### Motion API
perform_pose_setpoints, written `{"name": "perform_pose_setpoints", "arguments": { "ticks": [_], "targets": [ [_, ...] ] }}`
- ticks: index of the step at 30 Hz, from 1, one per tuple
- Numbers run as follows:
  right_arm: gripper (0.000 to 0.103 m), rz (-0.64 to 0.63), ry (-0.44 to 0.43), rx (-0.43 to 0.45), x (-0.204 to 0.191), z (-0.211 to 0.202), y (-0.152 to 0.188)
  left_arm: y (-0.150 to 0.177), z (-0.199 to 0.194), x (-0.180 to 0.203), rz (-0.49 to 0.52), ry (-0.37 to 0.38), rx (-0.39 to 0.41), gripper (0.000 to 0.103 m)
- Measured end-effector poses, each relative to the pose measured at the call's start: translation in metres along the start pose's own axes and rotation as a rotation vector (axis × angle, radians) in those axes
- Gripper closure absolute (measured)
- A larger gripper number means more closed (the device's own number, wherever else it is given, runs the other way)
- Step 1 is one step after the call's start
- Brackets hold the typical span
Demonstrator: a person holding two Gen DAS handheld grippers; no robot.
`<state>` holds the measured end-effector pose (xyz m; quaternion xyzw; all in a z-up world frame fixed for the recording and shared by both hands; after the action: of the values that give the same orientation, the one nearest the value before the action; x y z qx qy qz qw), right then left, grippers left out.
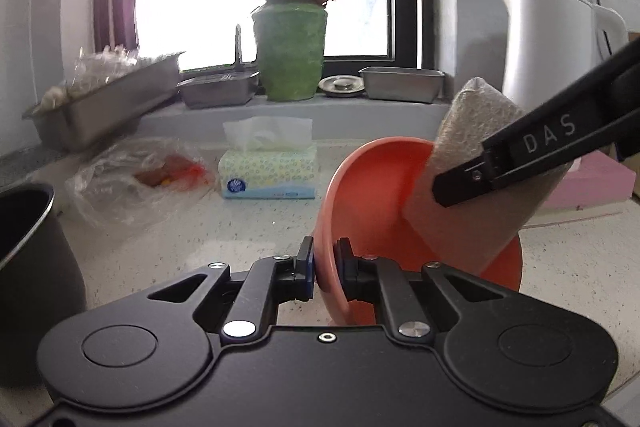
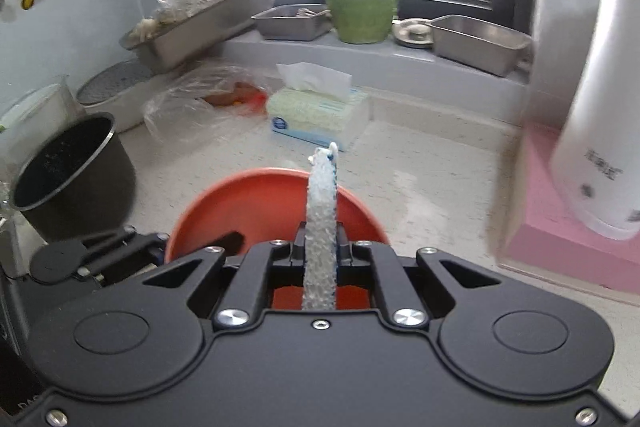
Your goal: Clean bowl
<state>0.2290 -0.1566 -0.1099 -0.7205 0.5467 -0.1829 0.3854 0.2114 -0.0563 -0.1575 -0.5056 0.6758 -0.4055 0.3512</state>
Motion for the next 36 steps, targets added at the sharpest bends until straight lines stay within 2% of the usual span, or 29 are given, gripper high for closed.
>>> {"name": "perform_pose_setpoints", "arguments": {
  "ticks": [3,5,10,15,21,25,28,36],
  "targets": [
    [0.092,-0.034,-0.063,-0.034,-0.013,0.008,0.004,-0.001,-0.001,0.001,0.003,0.001,0.006,0.092],
    [0.092,-0.052,-0.070,-0.047,-0.018,0.010,0.006,-0.001,-0.001,0.002,0.000,0.001,0.009,0.092],
    [0.092,-0.073,-0.005,-0.028,-0.013,0.000,0.006,-0.002,-0.003,0.006,0.021,-0.010,0.022,0.093],
    [0.092,-0.094,0.105,-0.002,0.008,-0.017,0.001,-0.004,0.001,0.002,0.012,-0.035,0.011,0.092],
    [0.092,-0.102,0.169,0.032,0.008,-0.044,0.001,-0.008,0.003,0.006,0.030,-0.043,-0.012,0.092],
    [0.092,-0.054,0.242,-0.002,0.023,-0.050,0.014,-0.006,0.006,0.001,-0.004,-0.058,-0.037,0.092],
    [0.092,0.004,0.228,-0.064,0.032,-0.037,0.029,-0.006,0.007,0.001,0.001,-0.063,-0.046,0.092],
    [0.092,-0.011,0.208,-0.068,0.029,-0.012,0.023,0.003,0.012,-0.001,0.105,-0.084,-0.137,0.086]
  ]
}}
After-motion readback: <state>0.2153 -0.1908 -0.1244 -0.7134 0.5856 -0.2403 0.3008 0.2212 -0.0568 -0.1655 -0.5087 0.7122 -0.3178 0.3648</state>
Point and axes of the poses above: each gripper's, at about its wrist camera, not at the fingertips, and z roughly the way its jaws point, x to its right, y to its underside, the point moved 8 cm from there along z, roughly the way its jaws point, and after that the axes turned 2 degrees about -y, right-handed, at the moved point
